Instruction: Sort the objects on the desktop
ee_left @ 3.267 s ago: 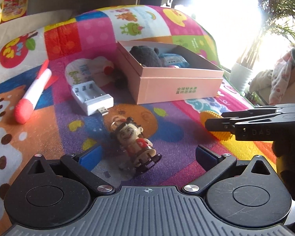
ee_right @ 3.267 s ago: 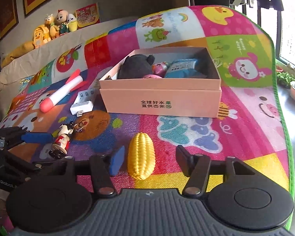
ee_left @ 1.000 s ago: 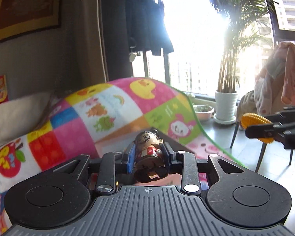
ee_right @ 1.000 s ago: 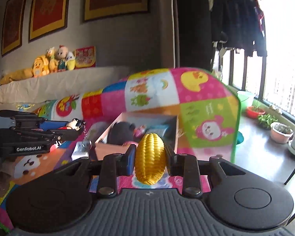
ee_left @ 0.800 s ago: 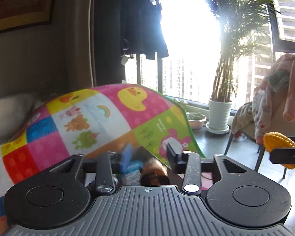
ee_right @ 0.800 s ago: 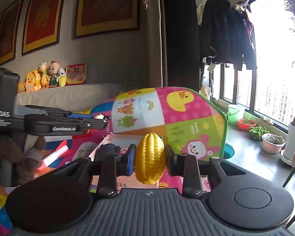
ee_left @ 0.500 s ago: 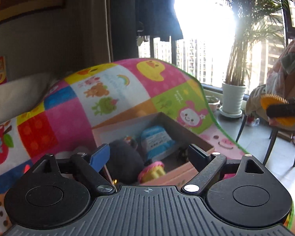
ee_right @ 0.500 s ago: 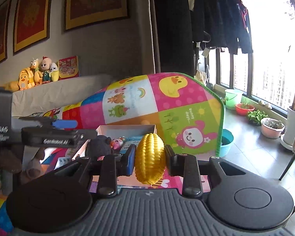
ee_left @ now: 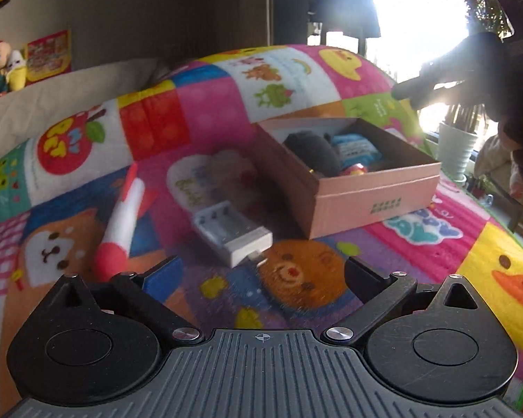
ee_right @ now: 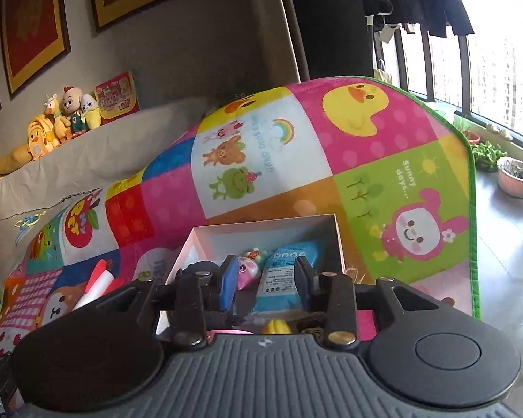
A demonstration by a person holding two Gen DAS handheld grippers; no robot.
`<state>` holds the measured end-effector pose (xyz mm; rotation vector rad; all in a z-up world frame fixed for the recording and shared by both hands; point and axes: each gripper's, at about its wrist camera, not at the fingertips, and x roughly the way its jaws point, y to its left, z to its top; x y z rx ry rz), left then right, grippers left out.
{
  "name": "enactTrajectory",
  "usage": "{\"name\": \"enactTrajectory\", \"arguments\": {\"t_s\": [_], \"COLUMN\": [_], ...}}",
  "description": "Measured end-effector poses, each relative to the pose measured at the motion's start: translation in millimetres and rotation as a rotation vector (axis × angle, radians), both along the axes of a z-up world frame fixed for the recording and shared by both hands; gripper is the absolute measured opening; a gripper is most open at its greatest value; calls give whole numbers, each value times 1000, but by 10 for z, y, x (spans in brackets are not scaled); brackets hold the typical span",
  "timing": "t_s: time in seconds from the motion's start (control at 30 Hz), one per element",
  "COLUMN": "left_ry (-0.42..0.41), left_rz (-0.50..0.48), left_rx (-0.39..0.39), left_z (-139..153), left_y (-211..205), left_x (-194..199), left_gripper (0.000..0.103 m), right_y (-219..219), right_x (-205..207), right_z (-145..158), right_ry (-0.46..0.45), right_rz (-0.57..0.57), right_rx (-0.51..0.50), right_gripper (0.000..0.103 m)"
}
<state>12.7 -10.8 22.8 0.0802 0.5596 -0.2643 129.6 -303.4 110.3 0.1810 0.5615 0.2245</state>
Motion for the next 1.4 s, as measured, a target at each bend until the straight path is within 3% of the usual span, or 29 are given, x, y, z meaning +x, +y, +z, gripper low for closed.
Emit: {"name": "enactTrajectory", "arguments": {"t_s": [0.17,0.4,0.5,0.57,0.63,0.83,0.93,1.03,1.1,1.17,1.3,1.4], "left_ry": [1,2,18,5,-5,1,8,5,1,3,6,12], "left_rz": [75,247,257,252,246,245,251,257,260,259,264,259], "left_rx": [7,-48,-109,-126,-143,-216,-257,-277,-282,-286,-286,-259], "left_z": [-127,-145,-164,-164,-166,-190,-202,-206,-205,-207,-210,-205], "left_y": [244,678,783,803,821,902,965,996,1004,1008,1010,958], "left_x": [-78,-41,-31,-54,-76,-94,-102,-118,-128,-125,-109,-91], "left_gripper": [102,103,103,103,103,103,103,103,103,103,103,103], "right_y": [134,1048,1426,1631,1835,2422,2627,2729,2754,2729,2459,2336], "right_x": [-37,-268,36,387,748,1393,1491,1512,1450,1330,1057,892], "right_z": [-88,-209,-130,-72,-64,-498,-751,-906,-914,-860,-569,-410], "right_ry": [44,-14,63,152,226,313,324,322,292,266,307,282], "right_rz": [11,217,267,271,259,181,169,153,176,225,299,334], "right_rx": [-6,-234,-258,-251,-272,-560,-737,-838,-851,-837,-646,-622], "right_gripper": [35,35,34,23,21,22,21,26,24,1,0,0]}}
